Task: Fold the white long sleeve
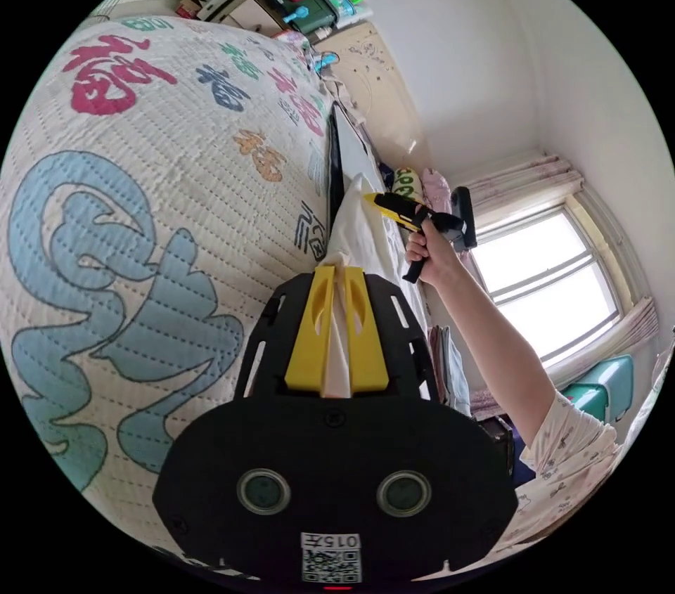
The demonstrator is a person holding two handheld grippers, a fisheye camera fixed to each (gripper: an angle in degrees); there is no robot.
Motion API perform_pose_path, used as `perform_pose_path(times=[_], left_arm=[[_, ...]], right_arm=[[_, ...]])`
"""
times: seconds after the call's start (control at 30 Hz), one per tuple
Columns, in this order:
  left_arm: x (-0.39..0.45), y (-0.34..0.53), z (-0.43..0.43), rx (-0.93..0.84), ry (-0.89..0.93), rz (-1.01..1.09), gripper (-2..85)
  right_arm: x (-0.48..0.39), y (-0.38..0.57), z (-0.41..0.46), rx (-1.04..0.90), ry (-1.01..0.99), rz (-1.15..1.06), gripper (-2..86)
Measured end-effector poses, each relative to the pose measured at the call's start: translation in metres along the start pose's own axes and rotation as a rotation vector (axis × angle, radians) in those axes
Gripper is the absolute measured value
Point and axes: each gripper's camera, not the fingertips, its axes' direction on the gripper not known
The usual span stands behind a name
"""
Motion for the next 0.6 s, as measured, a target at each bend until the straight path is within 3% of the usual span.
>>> perform_pose_path(times=[0.27,0.4,0.6], left_arm=[[0.032,0.001,0.010,0.044,-0.069,-0.061,0.1],[0.048,-0.004,0.022,0.047,-0.047,-0.119,0.5],[0.163,-0.022,-0.011,0.192,-0.136,-0.016,1.4]], right_arm=[[-0.042,-0.007,0.036,-0.017,0.212,-0.125,0.6],[-0.016,0.007,0.019,0.032,0.064,0.025,2.3],[-0.015,0.109,-0.087,0.238,-0.044,-0.148,4.0]])
